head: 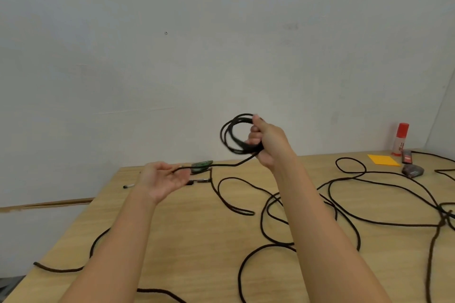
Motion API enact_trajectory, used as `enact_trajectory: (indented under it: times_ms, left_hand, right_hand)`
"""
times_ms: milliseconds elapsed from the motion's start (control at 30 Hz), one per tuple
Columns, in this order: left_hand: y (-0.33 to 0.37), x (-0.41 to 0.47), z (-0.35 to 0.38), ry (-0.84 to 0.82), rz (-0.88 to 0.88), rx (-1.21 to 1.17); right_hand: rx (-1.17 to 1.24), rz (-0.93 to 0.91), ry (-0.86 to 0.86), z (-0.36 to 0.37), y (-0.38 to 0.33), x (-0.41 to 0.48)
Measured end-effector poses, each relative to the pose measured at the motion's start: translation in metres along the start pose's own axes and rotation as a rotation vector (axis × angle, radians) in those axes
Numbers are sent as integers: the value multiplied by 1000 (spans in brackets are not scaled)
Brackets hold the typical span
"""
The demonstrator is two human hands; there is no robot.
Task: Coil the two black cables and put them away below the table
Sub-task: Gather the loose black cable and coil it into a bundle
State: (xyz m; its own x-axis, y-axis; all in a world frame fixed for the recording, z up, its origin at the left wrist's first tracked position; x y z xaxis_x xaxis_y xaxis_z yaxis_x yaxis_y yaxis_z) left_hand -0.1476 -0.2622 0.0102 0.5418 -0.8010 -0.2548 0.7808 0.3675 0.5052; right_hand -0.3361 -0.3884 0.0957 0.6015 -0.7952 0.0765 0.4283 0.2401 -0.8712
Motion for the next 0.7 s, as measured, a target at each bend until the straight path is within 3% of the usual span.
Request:
enact_trajectory:
  times_ms: [100,200,267,333,533,700]
  left_hand:
    - [4,-6,18,-46,109,141]
    - [0,-7,33,-96,154,514]
    - [-6,-10,42,-165,186,762]
    - [-14,-14,48,-218,187,859]
    - [-28,-22,54,-276,155,714]
    - [-34,-27,66,-235,255,663]
  right_hand:
    - [-358,52,-212,16,21,-4]
    - [-593,69,-379,29,38,-13]
    - [-701,31,-432,35,43,-17]
    - [-779,-22,-433,37,44,-19]
    - [-898,-133,-314,27,45,-10]
    - [-1356,-306,-126,26,49,-3]
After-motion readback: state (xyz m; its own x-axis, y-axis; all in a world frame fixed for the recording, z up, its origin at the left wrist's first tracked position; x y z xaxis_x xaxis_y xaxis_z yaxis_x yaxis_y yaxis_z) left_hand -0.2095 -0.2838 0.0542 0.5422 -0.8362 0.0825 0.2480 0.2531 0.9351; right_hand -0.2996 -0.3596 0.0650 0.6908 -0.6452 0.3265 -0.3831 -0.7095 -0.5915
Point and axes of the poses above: each hand's wrist, its own x-axis towards the middle knuckle, its own z-axis out of the palm, y = z × x, the point moved 5 cm from there along x, towards the middle knuckle, and after that the axes turned 11 degrees about -x, right-handed, at the moved point
